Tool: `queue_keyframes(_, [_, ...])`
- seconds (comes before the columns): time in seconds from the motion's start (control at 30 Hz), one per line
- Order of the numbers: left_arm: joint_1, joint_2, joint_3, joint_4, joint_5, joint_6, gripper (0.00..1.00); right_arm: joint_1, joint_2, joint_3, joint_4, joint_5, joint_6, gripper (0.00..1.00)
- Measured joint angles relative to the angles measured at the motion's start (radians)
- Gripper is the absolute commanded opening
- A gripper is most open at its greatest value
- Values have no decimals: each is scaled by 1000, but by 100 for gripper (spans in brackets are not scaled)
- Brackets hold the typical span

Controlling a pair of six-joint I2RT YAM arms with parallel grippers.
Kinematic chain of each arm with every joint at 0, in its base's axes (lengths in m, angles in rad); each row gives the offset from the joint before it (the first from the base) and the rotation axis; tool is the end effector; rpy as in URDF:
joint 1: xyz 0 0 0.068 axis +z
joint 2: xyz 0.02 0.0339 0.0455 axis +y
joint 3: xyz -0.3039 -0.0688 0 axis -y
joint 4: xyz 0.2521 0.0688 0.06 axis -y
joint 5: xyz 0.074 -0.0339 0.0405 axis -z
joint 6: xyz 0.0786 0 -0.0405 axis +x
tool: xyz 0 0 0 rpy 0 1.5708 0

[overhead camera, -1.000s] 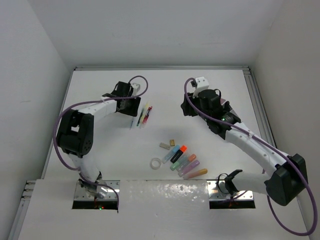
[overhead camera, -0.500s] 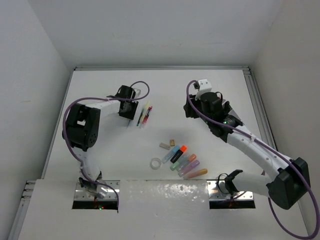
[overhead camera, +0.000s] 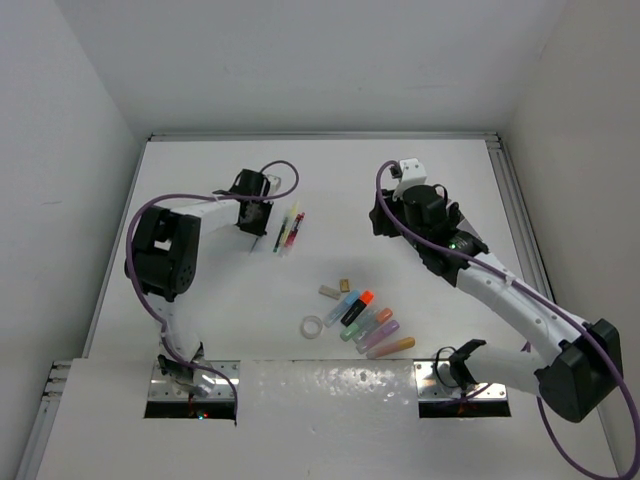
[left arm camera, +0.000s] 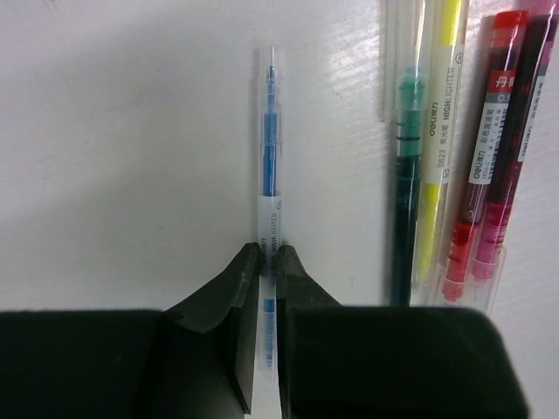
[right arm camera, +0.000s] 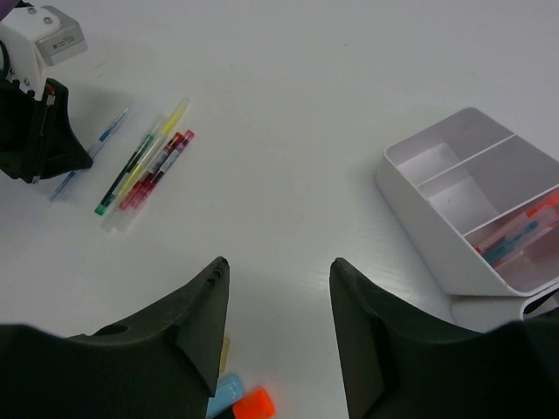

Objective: Sort the stationery into containers
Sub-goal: Pick up the pen from the center of the board.

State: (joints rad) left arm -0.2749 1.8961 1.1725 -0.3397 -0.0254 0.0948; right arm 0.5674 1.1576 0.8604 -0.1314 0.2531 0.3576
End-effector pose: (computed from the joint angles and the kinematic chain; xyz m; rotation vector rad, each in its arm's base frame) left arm 0.4047 -0.1121 0.1462 0.4756 2.5905 -0.0281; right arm 0.2578 0.1409 0.3130 -0.0467 2.0008 0.3447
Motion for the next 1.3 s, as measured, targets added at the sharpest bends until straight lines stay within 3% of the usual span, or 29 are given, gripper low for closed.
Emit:
queue_keyframes(0.2, [13,-21,163,-54,76,84,0,6,-7,3,-2,-39,44,50])
queue_keyframes(0.4, [-15,-158,366,-68,307,173,0,42,45,75,77,-82,101,65])
queue_keyframes(0.67, [-135,-295,300,-35,563,188,0,51,115,109,329,-107,224,63])
queue_keyframes(0.9, [-166,-295,290,-38,620,169,0,52,142,81,480,-100,312,63])
queue_keyframes(1.17, [-180,-296,276,-42,648,153,0,52,222,81,499,-82,397,61])
queue_keyframes(1.2, [-181,-296,276,-42,650,150,0,52,231,81,500,-81,404,61])
queue_keyframes(1.3, [-188,-296,276,-41,654,142,0,52,253,81,501,-81,422,33])
